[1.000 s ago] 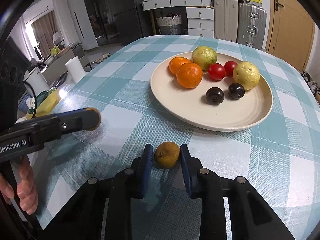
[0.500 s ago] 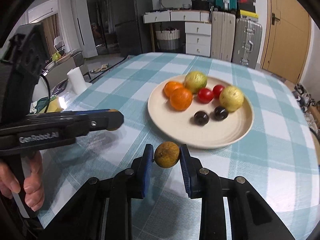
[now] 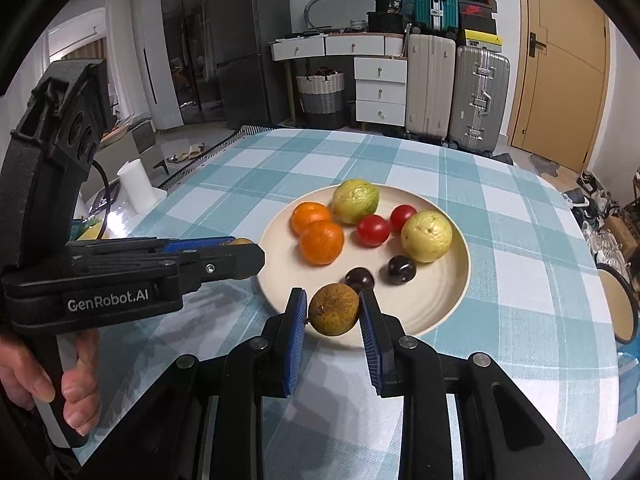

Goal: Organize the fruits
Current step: 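Carry the kiwi and the small pear onto the cream plate, then open both tools to release the brown fruits on the plate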

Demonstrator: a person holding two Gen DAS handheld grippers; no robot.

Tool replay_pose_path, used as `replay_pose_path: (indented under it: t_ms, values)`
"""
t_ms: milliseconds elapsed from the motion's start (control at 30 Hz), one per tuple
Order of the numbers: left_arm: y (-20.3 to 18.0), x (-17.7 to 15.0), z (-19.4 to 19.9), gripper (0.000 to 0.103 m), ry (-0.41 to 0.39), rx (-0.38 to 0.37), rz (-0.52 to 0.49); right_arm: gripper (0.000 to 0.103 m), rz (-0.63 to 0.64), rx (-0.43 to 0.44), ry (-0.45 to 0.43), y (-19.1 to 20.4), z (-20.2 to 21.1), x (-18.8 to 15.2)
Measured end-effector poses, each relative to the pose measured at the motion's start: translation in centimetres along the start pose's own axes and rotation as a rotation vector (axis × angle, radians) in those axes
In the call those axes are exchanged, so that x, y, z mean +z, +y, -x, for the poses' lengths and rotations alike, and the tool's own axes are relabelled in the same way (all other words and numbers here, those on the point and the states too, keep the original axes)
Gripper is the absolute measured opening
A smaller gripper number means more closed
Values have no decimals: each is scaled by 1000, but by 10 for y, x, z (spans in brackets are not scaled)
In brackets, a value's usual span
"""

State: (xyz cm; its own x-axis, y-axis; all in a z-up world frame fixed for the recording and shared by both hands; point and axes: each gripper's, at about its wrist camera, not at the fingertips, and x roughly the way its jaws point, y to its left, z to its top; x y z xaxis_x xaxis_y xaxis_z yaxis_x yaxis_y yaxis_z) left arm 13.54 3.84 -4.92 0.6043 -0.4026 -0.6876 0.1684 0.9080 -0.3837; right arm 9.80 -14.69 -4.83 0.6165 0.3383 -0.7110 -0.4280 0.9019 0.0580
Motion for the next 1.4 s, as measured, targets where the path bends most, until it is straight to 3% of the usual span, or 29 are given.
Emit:
replay_pose_path:
  t_ms: [200, 467, 1000, 1033, 1067, 1167, 1333, 1400]
  values:
    - [-1, 12, -14, 24, 17, -3, -6, 28, -30, 4, -14, -14, -6, 12]
    - [-1, 19, -36, 24, 49, -20, -5, 28, -124, 89, -19, -46, -23, 27]
    - [-4, 24, -70, 24, 97, -64, -1, 29, -204, 179, 13, -69, -70, 43]
    - [-4, 24, -70, 24, 95, -63, 1, 33, -211, 177, 7, -70, -71, 43]
    - [-4, 25, -71, 24, 92, -67, -1, 43, -214, 180, 3, -71, -70, 43]
    - [-5, 27, -67, 29, 78, -55, -8, 52, -225, 200, -28, -74, -63, 42]
    - [-5, 28, -57, 30, 59, -48, 2, 55, -219, 174, -78, -78, -41, 42]
    - [-5, 28, -51, 33, 48, -41, 5, 63, -221, 152, -95, -80, -32, 39]
